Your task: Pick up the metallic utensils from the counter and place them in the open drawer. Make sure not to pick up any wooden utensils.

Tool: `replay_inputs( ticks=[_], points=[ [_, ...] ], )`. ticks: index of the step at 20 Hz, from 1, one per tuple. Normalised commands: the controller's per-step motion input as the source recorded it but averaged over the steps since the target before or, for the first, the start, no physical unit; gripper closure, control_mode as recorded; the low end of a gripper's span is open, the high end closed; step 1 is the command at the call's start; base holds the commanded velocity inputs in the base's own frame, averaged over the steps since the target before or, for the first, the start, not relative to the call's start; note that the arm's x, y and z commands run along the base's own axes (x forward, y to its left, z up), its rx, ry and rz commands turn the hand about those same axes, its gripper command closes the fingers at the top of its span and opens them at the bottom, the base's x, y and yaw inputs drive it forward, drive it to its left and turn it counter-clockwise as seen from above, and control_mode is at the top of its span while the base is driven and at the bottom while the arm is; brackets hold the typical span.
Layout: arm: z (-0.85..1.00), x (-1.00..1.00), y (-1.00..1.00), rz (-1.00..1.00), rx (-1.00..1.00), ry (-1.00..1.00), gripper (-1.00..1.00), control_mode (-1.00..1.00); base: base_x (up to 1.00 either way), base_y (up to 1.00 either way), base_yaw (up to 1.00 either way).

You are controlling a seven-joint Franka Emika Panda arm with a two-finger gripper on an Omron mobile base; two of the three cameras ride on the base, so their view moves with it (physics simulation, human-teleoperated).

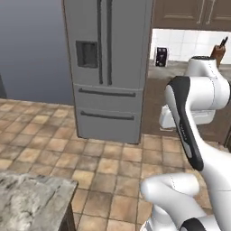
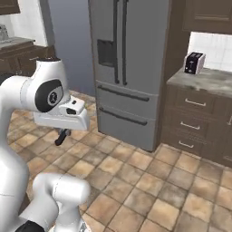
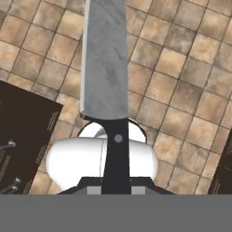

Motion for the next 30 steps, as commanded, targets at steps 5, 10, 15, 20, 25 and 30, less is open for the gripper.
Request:
replay_inputs(
  ticks=[5, 10, 15, 20, 25, 30],
  points=[
    [0.0, 0.0, 0.0, 0.0, 0.0, 0.0, 1.0, 1.0, 1.0, 0.0, 0.66],
    [0.0, 0.0, 0.0, 0.0, 0.0, 0.0, 1.0, 1.0, 0.93, -0.05, 0.66],
    [0.0, 0.0, 0.0, 0.0, 0.0, 0.0, 1.0, 1.0, 0.87, 0.0, 0.67],
    [0.0, 0.0, 0.0, 0.0, 0.0, 0.0, 1.0, 1.0, 0.74, -0.38, 0.57],
    [0.0, 0.0, 0.0, 0.0, 0.0, 0.0, 1.0, 1.0, 0.65, -0.95, 0.33],
    [0.0, 0.0, 0.0, 0.0, 0.0, 0.0, 1.0, 1.0, 0.96, -0.66, 0.2]
  ],
)
